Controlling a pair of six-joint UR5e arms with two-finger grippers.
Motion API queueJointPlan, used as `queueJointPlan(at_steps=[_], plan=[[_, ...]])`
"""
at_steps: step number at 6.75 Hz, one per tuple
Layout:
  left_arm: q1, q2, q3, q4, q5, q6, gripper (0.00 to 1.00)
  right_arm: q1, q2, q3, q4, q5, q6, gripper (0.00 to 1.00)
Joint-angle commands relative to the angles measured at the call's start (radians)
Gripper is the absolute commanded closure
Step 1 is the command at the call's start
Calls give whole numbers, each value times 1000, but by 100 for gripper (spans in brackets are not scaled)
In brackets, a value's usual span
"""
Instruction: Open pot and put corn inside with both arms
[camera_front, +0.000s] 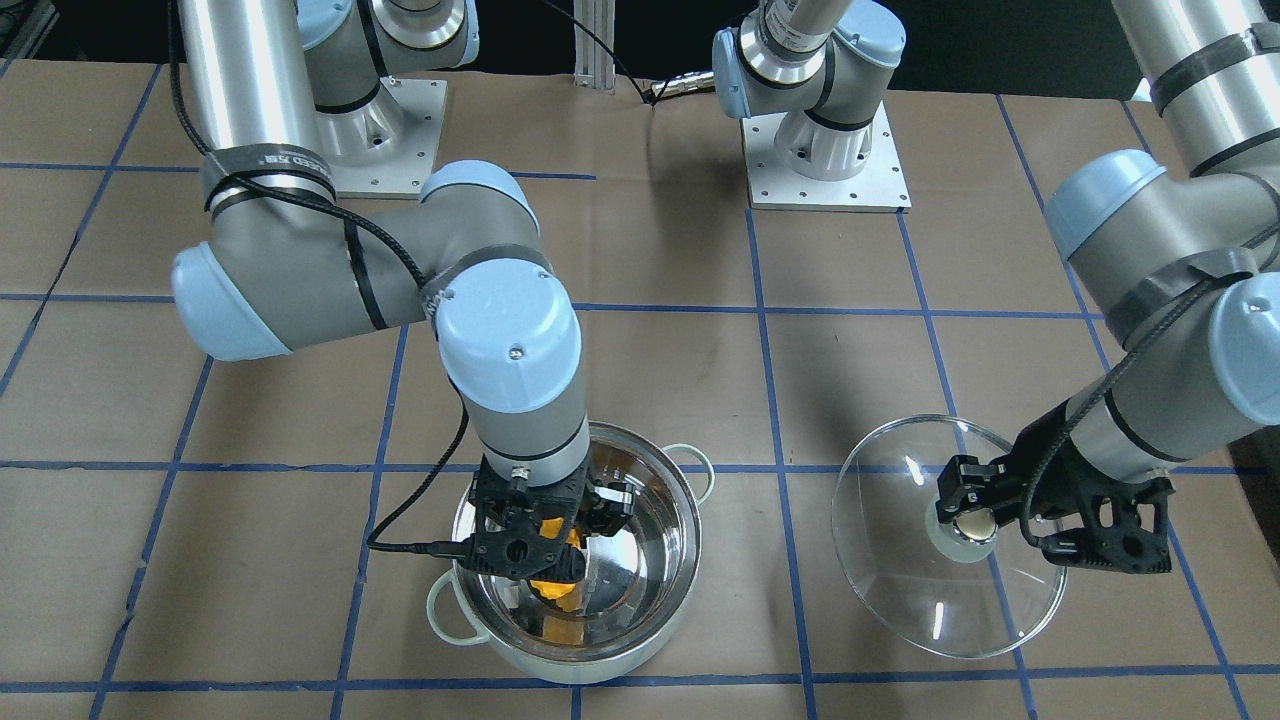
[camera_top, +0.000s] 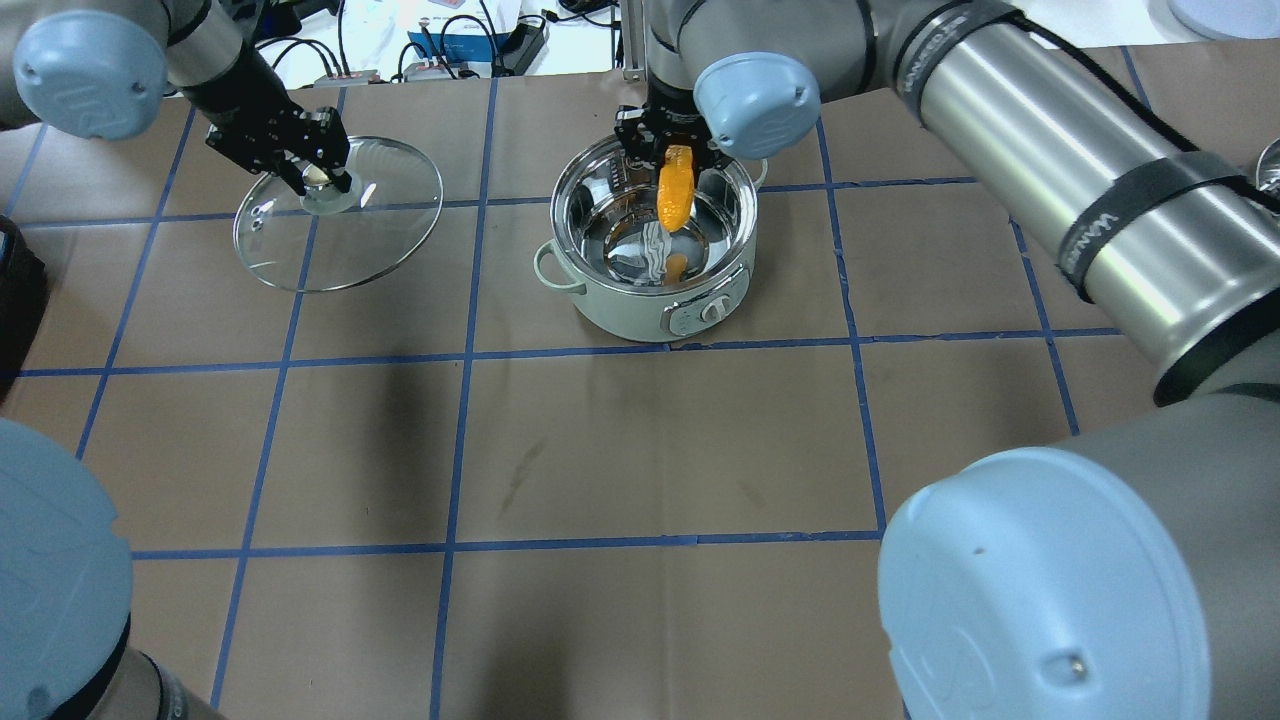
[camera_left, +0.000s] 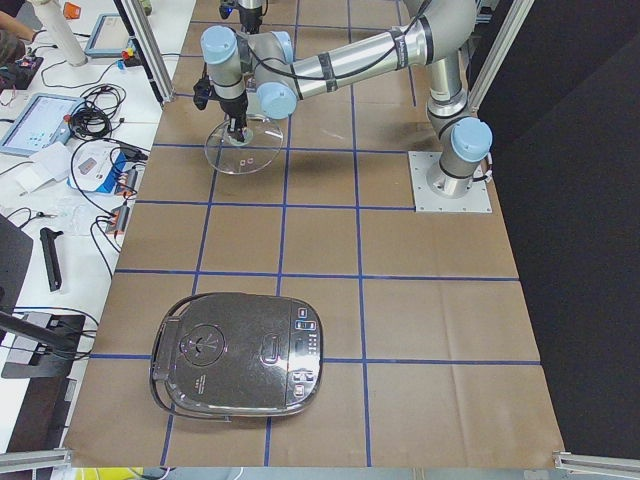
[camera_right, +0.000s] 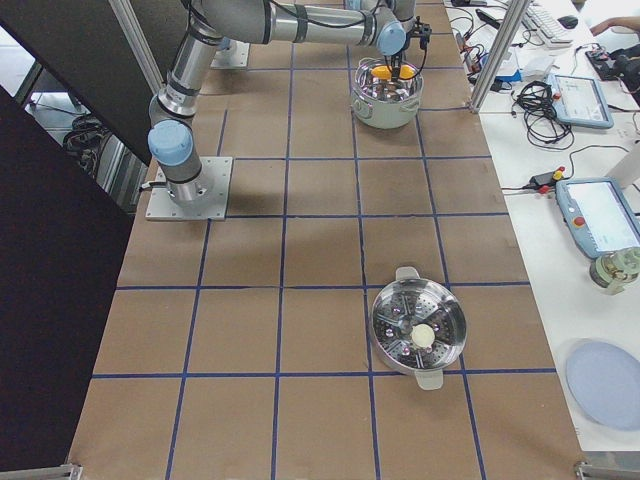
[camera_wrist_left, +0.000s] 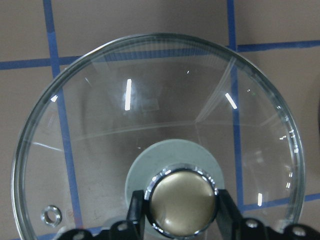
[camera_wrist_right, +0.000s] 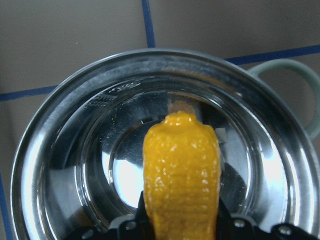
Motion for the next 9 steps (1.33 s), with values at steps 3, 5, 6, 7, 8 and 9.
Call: queueJointPlan(at_steps=[3,5,6,7,8,9], plan=[[3,-69,-124,205,-54,6,45,17,70,92,-147,-26,-34,88],[3,-54,-168,208,-104,-3,0,16,85,94,-166,-27,-36,59],[0,-22,-155,199,-96,1,0,16,78,93,-163,-29,-36,1],[-10,25,-149,171,-44,3,0,13,49,93,-149,-29,-37,0],[-47,111,-146,77,22,0,0,5,-14,105,-136,-29,-45,0],[-105,224,-135,-44,97,-9,0,-12,-93,103,-44,-30,-57,0]])
